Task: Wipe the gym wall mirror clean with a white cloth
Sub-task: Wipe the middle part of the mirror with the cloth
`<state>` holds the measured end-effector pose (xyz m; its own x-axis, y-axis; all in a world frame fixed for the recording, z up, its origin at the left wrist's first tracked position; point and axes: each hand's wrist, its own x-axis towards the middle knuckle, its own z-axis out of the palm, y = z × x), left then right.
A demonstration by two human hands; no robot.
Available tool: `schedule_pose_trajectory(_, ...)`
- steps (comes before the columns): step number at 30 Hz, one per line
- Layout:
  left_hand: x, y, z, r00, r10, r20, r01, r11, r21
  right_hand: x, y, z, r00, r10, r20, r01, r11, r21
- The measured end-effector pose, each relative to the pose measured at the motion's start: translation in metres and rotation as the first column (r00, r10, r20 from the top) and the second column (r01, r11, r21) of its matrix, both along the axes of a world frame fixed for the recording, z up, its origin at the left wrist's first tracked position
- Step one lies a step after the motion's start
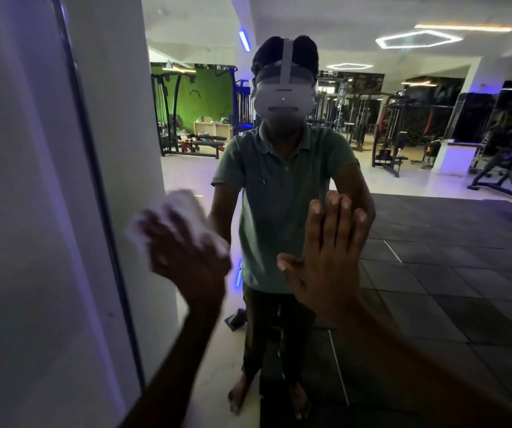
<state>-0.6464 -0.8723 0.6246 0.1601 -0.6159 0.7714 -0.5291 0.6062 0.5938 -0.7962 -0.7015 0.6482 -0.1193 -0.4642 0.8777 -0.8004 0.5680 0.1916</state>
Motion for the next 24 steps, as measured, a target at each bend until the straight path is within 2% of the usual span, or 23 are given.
schedule_pose_trajectory(2, -0.015, 0.037, -0.021, 0.945, -0.123, 0.302, 0.184, 0.966, -0.184, -0.002, -0.002, -0.003, 1.000, -0.007, -0.010, 0.006, 1.000, -0.006)
schedule_pose_trajectory(3, -0.010, 0.034, -0.026, 0.898, -0.117, 0.424, 0.258, 0.921, -0.292, -0.003, -0.002, -0.004, 1.000, -0.003, -0.019, 0.003, 1.000, -0.001)
schedule_pose_trajectory(4, 0.001, 0.019, -0.020, 0.869, -0.097, 0.485, 0.308, 0.874, -0.376, -0.004, 0.000, -0.003, 1.000, 0.000, -0.026, 0.001, 1.000, 0.005)
schedule_pose_trajectory(5, 0.013, 0.001, -0.010, 0.872, -0.071, 0.484, 0.298, 0.863, -0.409, -0.004, 0.001, -0.002, 0.999, 0.003, -0.033, -0.003, 1.000, 0.010)
schedule_pose_trajectory(6, 0.024, -0.019, 0.001, 0.904, -0.036, 0.425, 0.217, 0.897, -0.385, -0.004, 0.001, -0.002, 0.999, 0.004, -0.034, -0.003, 1.000, 0.014)
schedule_pose_trajectory(7, 0.033, -0.034, 0.013, 0.958, -0.008, 0.287, 0.097, 0.949, -0.299, -0.002, 0.002, 0.000, 1.000, 0.001, -0.025, -0.001, 1.000, 0.016)
schedule_pose_trajectory(8, 0.037, -0.042, 0.025, 0.995, 0.031, 0.091, -0.017, 0.988, -0.151, 0.000, 0.002, 0.001, 1.000, -0.001, -0.008, 0.001, 1.000, 0.019)
schedule_pose_trajectory(9, 0.033, -0.038, 0.033, 0.993, 0.084, -0.080, -0.086, 0.996, -0.015, 0.003, 0.002, 0.002, 1.000, -0.002, 0.012, 0.002, 1.000, 0.019)
schedule_pose_trajectory(10, 0.024, -0.025, 0.039, 0.981, 0.116, -0.158, -0.109, 0.993, 0.050, 0.006, 0.002, 0.002, 1.000, 0.000, 0.030, -0.001, 1.000, 0.017)
schedule_pose_trajectory(11, 0.011, -0.005, 0.038, 0.986, 0.101, -0.135, -0.098, 0.995, 0.032, 0.007, 0.002, 0.003, 0.999, 0.001, 0.040, -0.002, 1.000, 0.016)
schedule_pose_trajectory(12, -0.001, 0.017, 0.029, 1.000, 0.028, -0.004, -0.028, 0.997, -0.073, 0.009, 0.003, 0.004, 0.999, -0.003, 0.039, 0.003, 1.000, 0.020)
schedule_pose_trajectory(13, -0.008, 0.035, 0.017, 0.975, -0.062, 0.213, 0.109, 0.970, -0.216, 0.010, 0.004, 0.006, 1.000, -0.009, 0.028, 0.008, 1.000, 0.029)
schedule_pose_trajectory(14, -0.007, 0.040, 0.007, 0.904, -0.114, 0.413, 0.260, 0.912, -0.317, 0.010, 0.005, 0.009, 1.000, -0.009, 0.009, 0.009, 0.999, 0.035)
schedule_pose_trajectory(15, 0.001, 0.031, 0.010, 0.837, -0.106, 0.536, 0.358, 0.848, -0.391, 0.009, 0.006, 0.015, 1.000, -0.002, -0.012, 0.002, 0.999, 0.035)
schedule_pose_trajectory(16, 0.013, 0.012, 0.019, 0.819, -0.068, 0.570, 0.370, 0.821, -0.435, 0.007, 0.007, 0.023, 1.000, 0.007, -0.030, -0.006, 1.000, 0.023)
schedule_pose_trajectory(17, 0.024, -0.009, 0.032, 0.849, -0.014, 0.528, 0.297, 0.839, -0.456, 0.004, 0.008, 0.035, 0.999, 0.011, -0.046, -0.011, 1.000, 0.002)
schedule_pose_trajectory(18, 0.032, -0.026, 0.048, 0.908, 0.030, 0.418, 0.164, 0.892, -0.421, 0.000, 0.009, 0.047, 0.998, 0.008, -0.056, -0.009, 1.000, -0.014)
schedule_pose_trajectory(19, 0.038, -0.037, 0.066, 0.966, 0.059, 0.250, 0.024, 0.948, -0.317, -0.004, 0.010, 0.061, 0.998, -0.003, -0.064, 0.002, 1.000, -0.025)
schedule_pose_trajectory(20, 0.039, -0.036, 0.083, 0.993, 0.096, 0.068, -0.082, 0.980, -0.183, -0.006, 0.010, 0.075, 0.997, -0.019, -0.069, 0.017, 0.999, -0.030)
schedule_pose_trajectory(21, 0.031, -0.028, 0.097, 0.990, 0.131, -0.051, -0.135, 0.987, -0.082, -0.007, 0.010, 0.086, 0.997, -0.032, -0.071, 0.029, 0.999, -0.034)
schedule_pose_trajectory(22, 0.019, -0.011, 0.110, 0.990, 0.122, -0.065, -0.125, 0.991, -0.056, -0.007, 0.009, 0.099, 0.996, -0.035, -0.077, 0.032, 0.999, -0.040)
schedule_pose_trajectory(23, 0.006, 0.010, 0.118, 0.997, 0.074, 0.034, -0.070, 0.991, -0.111, -0.007, 0.007, 0.109, 0.995, -0.033, -0.090, 0.029, 0.999, -0.045)
schedule_pose_trajectory(24, -0.007, 0.025, 0.125, 0.979, 0.010, 0.202, 0.041, 0.968, -0.247, -0.006, 0.005, 0.121, 0.994, -0.027, -0.110, 0.021, 0.998, -0.052)
